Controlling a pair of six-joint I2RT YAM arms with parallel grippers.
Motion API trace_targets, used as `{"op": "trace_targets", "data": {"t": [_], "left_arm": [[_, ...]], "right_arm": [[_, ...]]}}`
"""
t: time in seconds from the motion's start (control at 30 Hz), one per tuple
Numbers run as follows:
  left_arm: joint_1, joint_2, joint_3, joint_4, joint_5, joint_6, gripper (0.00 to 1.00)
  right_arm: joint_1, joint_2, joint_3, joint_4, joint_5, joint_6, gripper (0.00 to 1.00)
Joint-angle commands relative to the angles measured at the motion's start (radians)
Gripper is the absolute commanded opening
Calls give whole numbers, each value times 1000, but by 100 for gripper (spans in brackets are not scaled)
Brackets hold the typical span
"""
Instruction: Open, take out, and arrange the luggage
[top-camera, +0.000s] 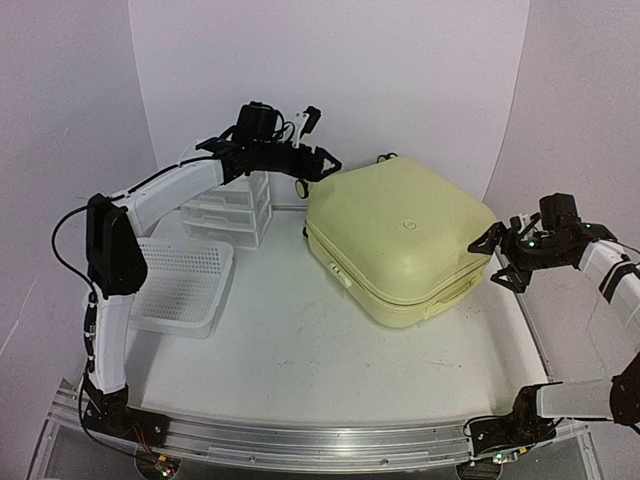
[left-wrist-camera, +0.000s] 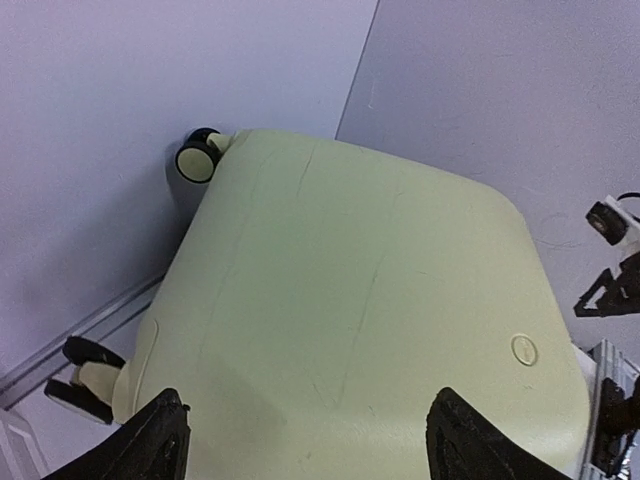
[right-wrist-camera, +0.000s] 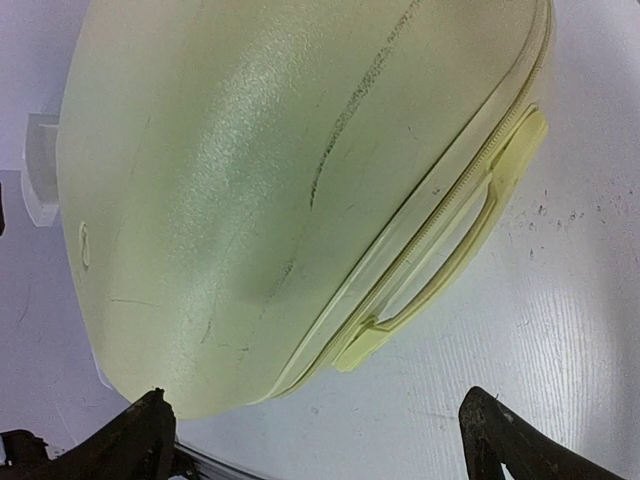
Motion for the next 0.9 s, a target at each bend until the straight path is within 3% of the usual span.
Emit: {"op": "trace_targets", "data": {"t": [0.0,0.13,0.37,0.7,0.87], "left_arm": [[-32,165,225,-153,-177,104,83],[-26,255,346,-127,-243,129,87],[-22,330,377,-62,-231,132,94],[-42,263,131,-89,3,-105,82],[-108,167,-46,-94,47,-103,80]], "right_arm": [[0,-24,20,82,-25,47,98],[0,-19,9,90,-10,56,98],[-1,-9,-16,108,33,76,98],[-1,-24,-15,101,82,75,98],[-2,-45,-33,85,141,57,98]]}}
